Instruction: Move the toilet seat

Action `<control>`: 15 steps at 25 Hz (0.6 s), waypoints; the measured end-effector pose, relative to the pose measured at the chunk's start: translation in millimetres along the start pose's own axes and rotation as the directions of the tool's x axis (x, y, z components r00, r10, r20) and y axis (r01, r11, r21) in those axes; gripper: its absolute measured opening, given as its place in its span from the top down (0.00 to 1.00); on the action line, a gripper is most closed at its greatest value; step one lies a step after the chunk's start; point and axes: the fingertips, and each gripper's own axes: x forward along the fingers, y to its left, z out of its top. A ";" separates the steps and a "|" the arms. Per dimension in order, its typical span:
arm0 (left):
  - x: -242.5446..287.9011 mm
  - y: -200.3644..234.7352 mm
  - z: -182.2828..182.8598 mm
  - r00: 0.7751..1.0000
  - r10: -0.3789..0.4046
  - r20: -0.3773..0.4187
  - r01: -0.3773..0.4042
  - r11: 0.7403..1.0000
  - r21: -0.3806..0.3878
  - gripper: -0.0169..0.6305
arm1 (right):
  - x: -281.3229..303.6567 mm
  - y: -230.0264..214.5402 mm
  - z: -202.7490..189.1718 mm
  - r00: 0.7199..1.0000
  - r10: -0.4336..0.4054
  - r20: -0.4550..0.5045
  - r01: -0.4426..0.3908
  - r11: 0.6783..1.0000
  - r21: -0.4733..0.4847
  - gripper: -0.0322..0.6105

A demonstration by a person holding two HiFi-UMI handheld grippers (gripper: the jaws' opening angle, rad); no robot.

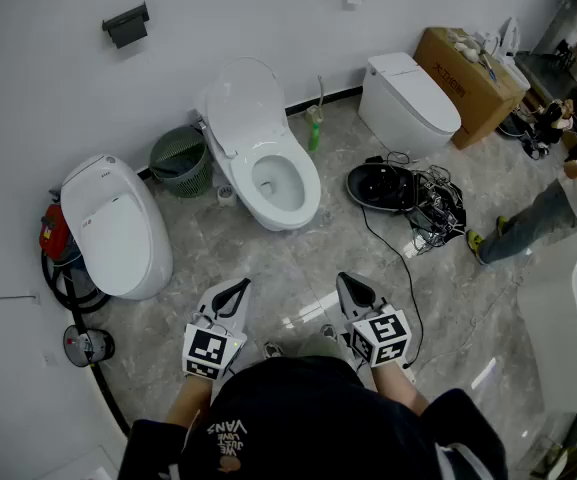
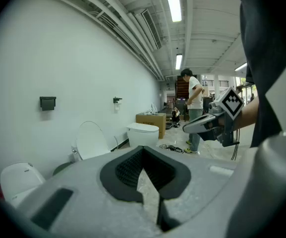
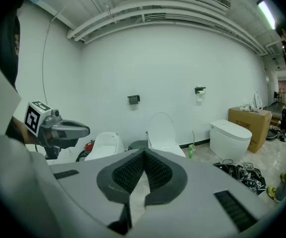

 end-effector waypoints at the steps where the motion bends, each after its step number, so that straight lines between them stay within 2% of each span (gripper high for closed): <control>1: 0.6 -0.5 0.5 1.000 0.001 0.003 -0.001 1.000 -0.002 0.96 | 0.0 0.3 -0.2 1.000 0.004 -0.001 -0.004 1.000 0.003 0.95; 7: 5.3 1.1 5.2 0.999 0.035 0.025 -0.035 0.999 0.011 0.96 | 2.6 -4.2 8.3 1.000 0.007 0.026 -0.006 0.999 -0.034 0.95; 8: 7.5 2.0 4.6 0.999 0.037 0.021 -0.038 0.999 0.014 0.88 | 4.8 -6.8 9.4 1.000 0.003 0.029 -0.001 0.999 -0.048 0.96; 9: 10.1 3.1 4.0 0.999 0.040 0.019 -0.041 0.999 0.012 0.73 | 7.6 -9.5 9.8 1.000 0.002 0.028 0.000 0.998 -0.062 0.89; 10: 13.1 4.4 3.5 0.999 0.046 0.018 -0.046 0.999 0.008 0.63 | 10.6 -12.4 9.8 1.000 0.005 0.024 -0.003 0.997 -0.076 0.78; 11: 16.6 5.6 3.1 0.998 0.054 0.018 -0.054 0.999 0.005 0.60 | 13.6 -16.3 9.3 1.000 0.011 0.021 -0.009 0.996 -0.091 0.72; 15: 36.1 11.0 6.0 0.996 0.092 -0.002 -0.092 0.996 0.002 0.58 | 27.7 -36.4 10.0 0.999 0.053 -0.005 -0.053 0.991 -0.123 0.65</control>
